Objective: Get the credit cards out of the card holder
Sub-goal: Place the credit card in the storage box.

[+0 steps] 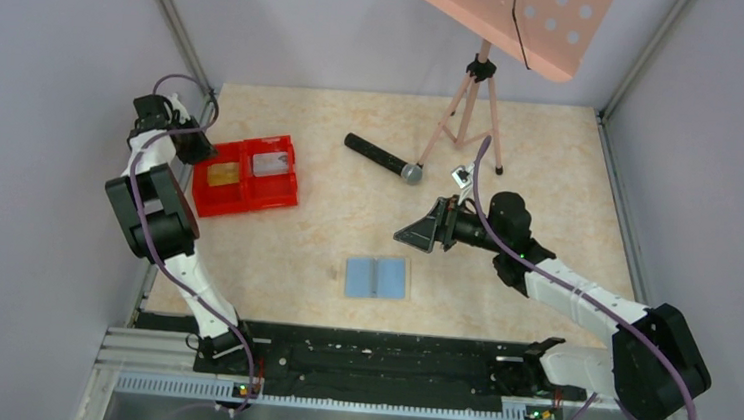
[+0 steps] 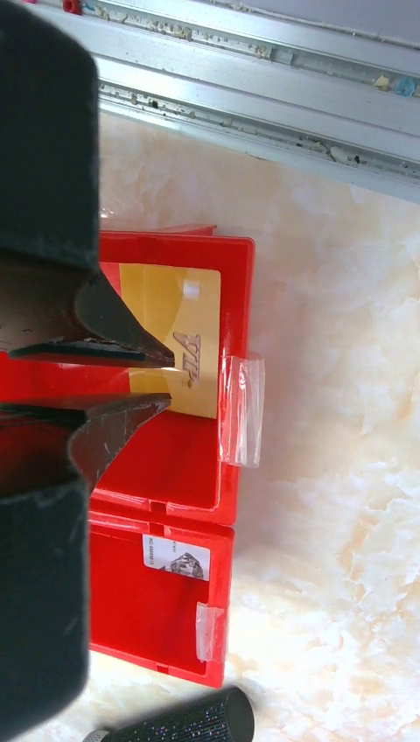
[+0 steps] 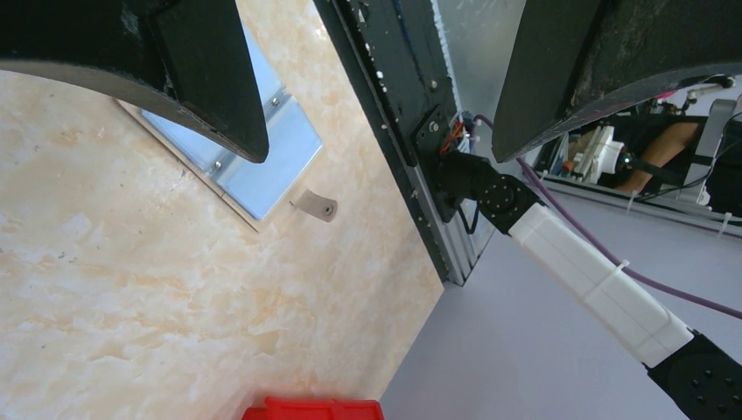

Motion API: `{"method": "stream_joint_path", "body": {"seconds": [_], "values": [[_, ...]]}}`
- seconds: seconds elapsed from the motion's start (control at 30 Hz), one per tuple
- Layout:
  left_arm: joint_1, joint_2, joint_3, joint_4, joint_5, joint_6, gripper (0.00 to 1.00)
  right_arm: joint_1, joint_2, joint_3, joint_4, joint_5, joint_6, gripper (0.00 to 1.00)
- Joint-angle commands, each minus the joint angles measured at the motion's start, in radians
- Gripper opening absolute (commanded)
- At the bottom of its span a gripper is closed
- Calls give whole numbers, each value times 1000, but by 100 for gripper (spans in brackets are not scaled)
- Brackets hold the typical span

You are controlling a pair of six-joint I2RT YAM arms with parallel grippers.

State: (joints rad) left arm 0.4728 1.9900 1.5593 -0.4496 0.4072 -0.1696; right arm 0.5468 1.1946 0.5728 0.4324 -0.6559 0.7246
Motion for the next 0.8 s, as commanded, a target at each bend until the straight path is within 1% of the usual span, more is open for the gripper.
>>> {"method": "stream_joint_path", "body": {"seconds": [0.0,0.23,0.4,0.5,0.63,0.77], "values": [[-5,7,62,-10,-23,0,23,-8,-13,43,30,-1,-17,99],[-10,5,79,-18,-47,-8,24,-8,-17,42,26,2,-15,99],[-27,-18,73,-30,-35,-20,24,-8,-16,43,0,13,-11,99],[-42,-27,60,-44,-11,-44,25,-7,-16,52,-51,43,-10,99],[-81,-76,-8,-28,-39,-39,25,-8,-7,88,-155,81,-25,99],[-106,-105,-50,-37,-31,-45,25,-8,-7,107,-223,106,-40,99]]}}
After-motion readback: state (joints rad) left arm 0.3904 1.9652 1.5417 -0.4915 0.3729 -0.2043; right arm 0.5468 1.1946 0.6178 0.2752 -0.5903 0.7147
